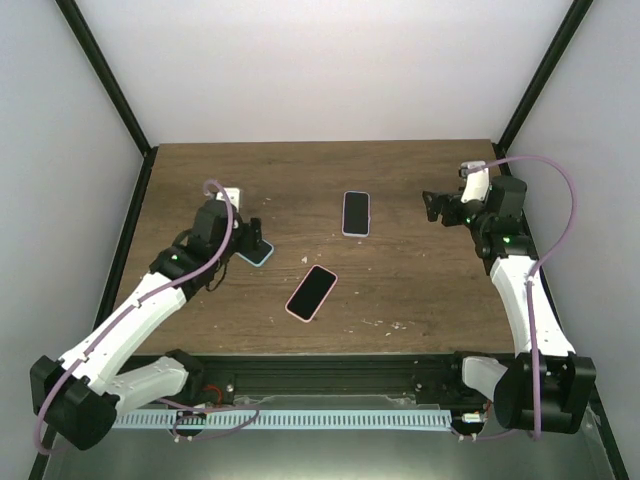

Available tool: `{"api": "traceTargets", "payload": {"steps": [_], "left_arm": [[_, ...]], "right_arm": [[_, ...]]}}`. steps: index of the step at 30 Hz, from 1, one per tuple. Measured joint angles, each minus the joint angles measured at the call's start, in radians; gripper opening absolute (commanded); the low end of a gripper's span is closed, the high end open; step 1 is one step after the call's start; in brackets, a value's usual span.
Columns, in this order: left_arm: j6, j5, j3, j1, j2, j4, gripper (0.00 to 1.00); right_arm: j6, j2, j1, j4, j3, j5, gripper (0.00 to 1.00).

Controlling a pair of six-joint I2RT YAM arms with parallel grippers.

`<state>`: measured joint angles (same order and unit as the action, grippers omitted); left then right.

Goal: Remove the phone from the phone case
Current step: Adjust the phone at the center of the board.

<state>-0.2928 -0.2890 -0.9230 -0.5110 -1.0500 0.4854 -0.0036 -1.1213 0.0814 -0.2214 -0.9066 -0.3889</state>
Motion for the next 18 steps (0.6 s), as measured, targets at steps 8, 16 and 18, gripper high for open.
{"api": "traceTargets", "payload": {"steps": [8,16,18], "left_arm": [[-0.020,-0.013,0.008,-0.147,-0.073,-0.005,0.81],[-0.089,0.024,-0.035,-0.383,-0.301,0.097,0.99],[-0.116,0.035,-0.058,-0.431,-0.365,0.140,1.00]], "right_arm": [[-0.057,-0.009,-0.015,-0.056,0.001,-0.024,1.00],[-0.179,-0.087,-0.023,-0.146,0.026,-0.134,1.00],[-0.193,-0.092,-0.026,-0.153,0.049,-0.153,1.00]]}}
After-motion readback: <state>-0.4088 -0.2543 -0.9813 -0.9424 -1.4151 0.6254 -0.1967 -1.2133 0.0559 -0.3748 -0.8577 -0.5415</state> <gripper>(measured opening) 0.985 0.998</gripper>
